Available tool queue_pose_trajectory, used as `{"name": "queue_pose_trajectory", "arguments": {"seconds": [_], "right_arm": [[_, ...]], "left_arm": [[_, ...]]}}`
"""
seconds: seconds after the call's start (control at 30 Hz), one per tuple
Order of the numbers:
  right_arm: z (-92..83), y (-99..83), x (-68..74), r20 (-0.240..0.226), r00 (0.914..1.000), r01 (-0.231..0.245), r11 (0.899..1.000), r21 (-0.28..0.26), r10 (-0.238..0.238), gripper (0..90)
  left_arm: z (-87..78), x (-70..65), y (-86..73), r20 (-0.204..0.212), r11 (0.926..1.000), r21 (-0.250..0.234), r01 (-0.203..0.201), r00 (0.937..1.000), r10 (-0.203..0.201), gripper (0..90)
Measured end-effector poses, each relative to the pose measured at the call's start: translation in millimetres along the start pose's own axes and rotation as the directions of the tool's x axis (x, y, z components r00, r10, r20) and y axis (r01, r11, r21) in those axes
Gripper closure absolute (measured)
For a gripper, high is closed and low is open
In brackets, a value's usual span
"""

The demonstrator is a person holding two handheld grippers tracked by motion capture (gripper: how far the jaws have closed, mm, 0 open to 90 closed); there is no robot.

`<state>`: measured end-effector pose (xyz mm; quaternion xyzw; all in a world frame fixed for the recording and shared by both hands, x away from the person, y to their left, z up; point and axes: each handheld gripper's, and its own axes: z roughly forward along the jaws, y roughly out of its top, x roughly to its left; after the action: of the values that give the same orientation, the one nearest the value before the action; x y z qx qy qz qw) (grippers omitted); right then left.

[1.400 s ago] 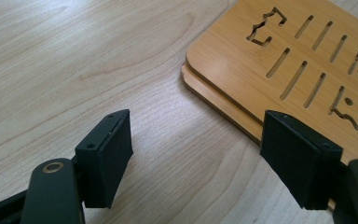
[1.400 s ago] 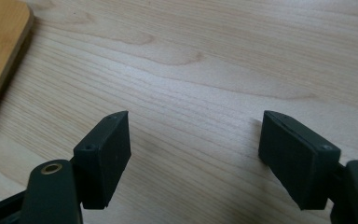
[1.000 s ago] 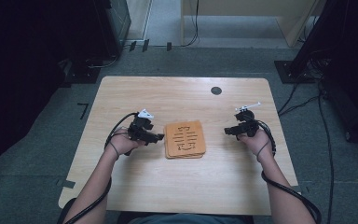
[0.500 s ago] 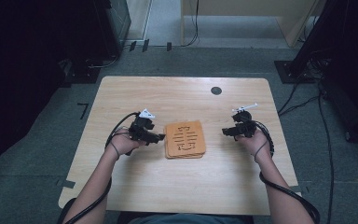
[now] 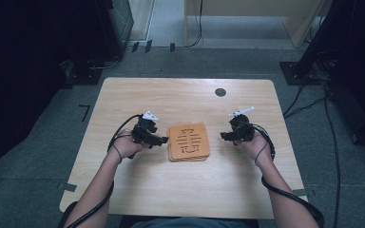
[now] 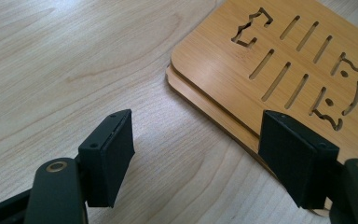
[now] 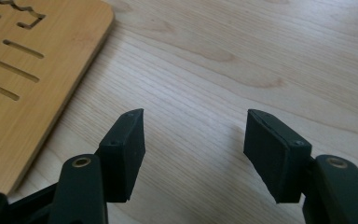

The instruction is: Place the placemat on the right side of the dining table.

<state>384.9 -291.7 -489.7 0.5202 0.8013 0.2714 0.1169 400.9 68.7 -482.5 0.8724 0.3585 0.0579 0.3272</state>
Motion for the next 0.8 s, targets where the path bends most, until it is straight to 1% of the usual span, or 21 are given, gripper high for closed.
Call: {"name": "queue_pose_trajectory", "arguments": {"seconds": [0.13, 0.17, 0.2, 0.27, 0.33, 0.37, 0.5, 0.53, 0.6, 0.63, 0.8], "right_arm": [[1.7, 0.6, 3.9, 0.0, 1.0, 0.004, 1.0, 0.005, -0.004, 37.2], [2.2, 0.3, 3.9, 0.0, 1.0, 0.008, 1.0, 0.008, -0.008, 36.5], [3.3, 0.0, 4.0, -0.002, 1.0, 0.003, 1.0, 0.009, -0.003, 34.8], [3.8, 0.0, 3.9, -0.007, 1.0, 0.002, 1.0, 0.009, -0.002, 34.1], [4.5, 0.4, 4.0, -0.009, 0.9999, 0.005, 1.0, 0.014, -0.005, 32.6], [5.4, 0.7, 4.8, -0.009, 0.9999, 0.012, 1.0, 0.021, -0.012, 29.8], [7.9, 2.3, 6.0, -0.011, 0.9998, 0.014, 1.0, 0.025, -0.014, 26.2], [9.2, 3.6, 6.4, -0.029, 0.9993, 0.025, 0.999, 0.028, -0.024, 23.8], [9.7, 4.3, 7.4, -0.033, 0.9992, 0.025, 0.999, 0.03, -0.024, 23.7], [10.6, 5.5, 9.1, -0.032, 0.9988, 0.037, 0.999, 0.028, -0.036, 23.0], [12.3, 7.7, 12.5, -0.035, 0.9989, 0.032, 0.999, 0.016, -0.032, 21.2]], "left_arm": [[0.3, 0.0, -0.5, -0.008, 0.9999, -0.008, -0.008, 0.9999, 0.008, 25.1], [0.5, 0.2, -0.8, -0.008, 0.9999, -0.011, -0.011, 0.9999, 0.011, 23.5], [0.5, 0.4, -1.0, -0.005, 0.9999, -0.014, -0.01, 0.9999, 0.01, 22.8], [0.4, 0.8, -1.3, 0.0, 0.9999, -0.011, -0.005, 1.0, 0.005, 22.8], [0.1, 0.8, -1.5, -0.003, 0.9999, -0.011, -0.005, 1.0, 0.005, 22.8], [-0.2, 0.9, -1.7, -0.004, 0.9999, -0.01, -0.004, 1.0, 0.004, 22.8], [-1.3, 1.1, -3.9, -0.008, 1.0, -0.007, -0.002, 1.0, 0.002, 22.8], [-1.9, 1.0, -5.0, -0.011, 1.0, -0.007, -0.002, 0.9999, 0.002, 22.8], [-2.0, 0.8, -5.7, -0.016, 0.9999, -0.011, -0.003, 0.9999, 0.003, 22.7], [-2.4, 0.7, -6.4, -0.023, 0.9999, -0.013, -0.01, 0.9997, 0.009, 22.7], [-3.0, 0.0, -7.4, -0.028, 0.9998, -0.016, -0.014, 0.9995, 0.014, 22.1]]}}
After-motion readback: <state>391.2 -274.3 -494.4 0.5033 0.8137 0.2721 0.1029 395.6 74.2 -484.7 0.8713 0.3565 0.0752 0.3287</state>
